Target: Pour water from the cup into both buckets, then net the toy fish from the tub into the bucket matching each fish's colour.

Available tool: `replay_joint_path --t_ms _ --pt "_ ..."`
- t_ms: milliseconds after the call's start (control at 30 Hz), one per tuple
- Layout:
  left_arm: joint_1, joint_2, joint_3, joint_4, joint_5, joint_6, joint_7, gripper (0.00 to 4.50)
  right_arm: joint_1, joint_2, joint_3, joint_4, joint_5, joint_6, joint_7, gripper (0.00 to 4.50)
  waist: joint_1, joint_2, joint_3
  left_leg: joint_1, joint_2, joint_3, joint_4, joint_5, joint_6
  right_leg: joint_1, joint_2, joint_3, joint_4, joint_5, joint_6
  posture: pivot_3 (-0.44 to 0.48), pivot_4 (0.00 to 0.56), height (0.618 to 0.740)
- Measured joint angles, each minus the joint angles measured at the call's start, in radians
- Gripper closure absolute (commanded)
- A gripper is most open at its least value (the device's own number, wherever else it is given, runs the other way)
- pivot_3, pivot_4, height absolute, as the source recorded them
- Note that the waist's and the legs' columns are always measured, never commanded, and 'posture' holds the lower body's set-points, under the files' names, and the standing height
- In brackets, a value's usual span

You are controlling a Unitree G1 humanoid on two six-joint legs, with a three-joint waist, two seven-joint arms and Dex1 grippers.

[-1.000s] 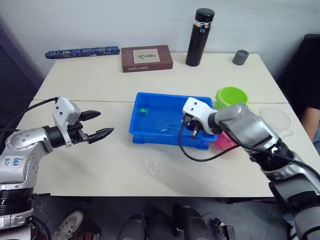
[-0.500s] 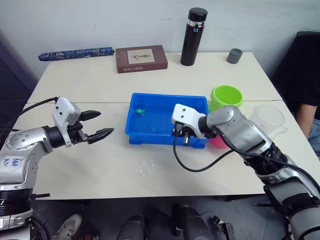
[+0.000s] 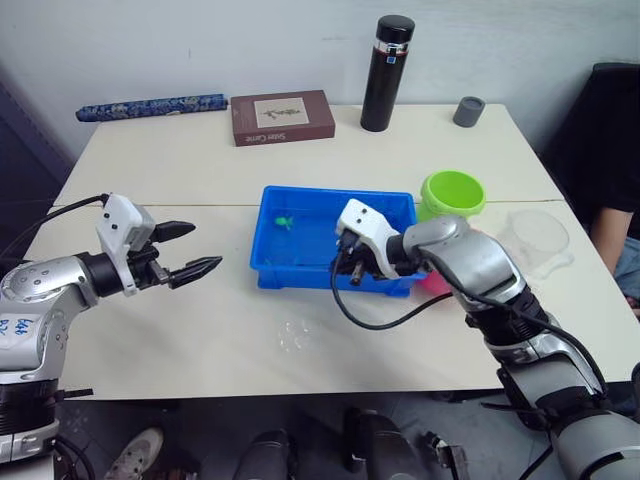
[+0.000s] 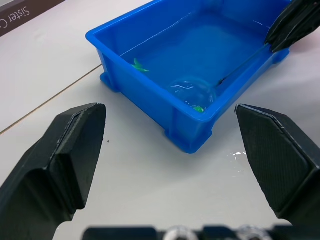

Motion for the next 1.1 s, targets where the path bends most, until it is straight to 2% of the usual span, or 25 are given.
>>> replay_joint_path --t_ms 433,600,733,933,1100 --pt "-0.092 -0.006 -0.050 0.051 0.003 -0.025 -0.030 0.04 -0.009 -0.051 -0.089 0.022 0.050 0.029 -0.052 4.50 0.001 0.000 0.000 0.000 0.000 0.000 0.000 0.000 0.000 0.000 0.000 0.000 0.000 0.000 0.000 0.000 0.150 0.740" --pt "-0.164 -0.035 -0.111 0.091 0.010 -0.054 -0.043 0.04 -0.006 -0.130 -0.140 -0.013 0.079 0.041 -0.051 4.50 0.005 0.000 0.000 -0.001 0.000 0.000 0.000 0.000 0.000 0.000 0.000 0.000 -0.001 0.000 0.000 0.000 0.150 0.740" --pt "-0.233 -0.072 -0.160 0.136 0.027 -0.085 -0.061 0.04 0.030 -0.234 -0.197 -0.069 0.108 0.042 -0.039 4.50 0.014 0.000 0.000 -0.003 0.000 0.000 0.001 0.000 0.000 -0.001 0.000 -0.001 -0.001 0.000 0.000 0.000 0.150 0.740" --pt "-0.319 -0.117 -0.215 0.213 0.051 -0.129 -0.088 0.04 0.131 -0.367 -0.339 -0.200 0.192 0.078 -0.022 4.50 0.027 0.000 0.000 -0.008 0.000 0.000 0.002 0.000 0.000 -0.007 0.000 -0.001 0.001 0.000 0.000 0.000 0.150 0.740" --pt "-0.385 -0.141 -0.242 0.285 0.076 -0.167 -0.114 0.04 0.188 -0.433 -0.490 -0.228 0.235 0.111 -0.052 4.50 0.029 0.000 0.000 -0.009 -0.001 0.001 0.003 0.001 0.000 -0.007 0.000 -0.001 0.002 0.000 0.001 0.000 0.150 0.740"
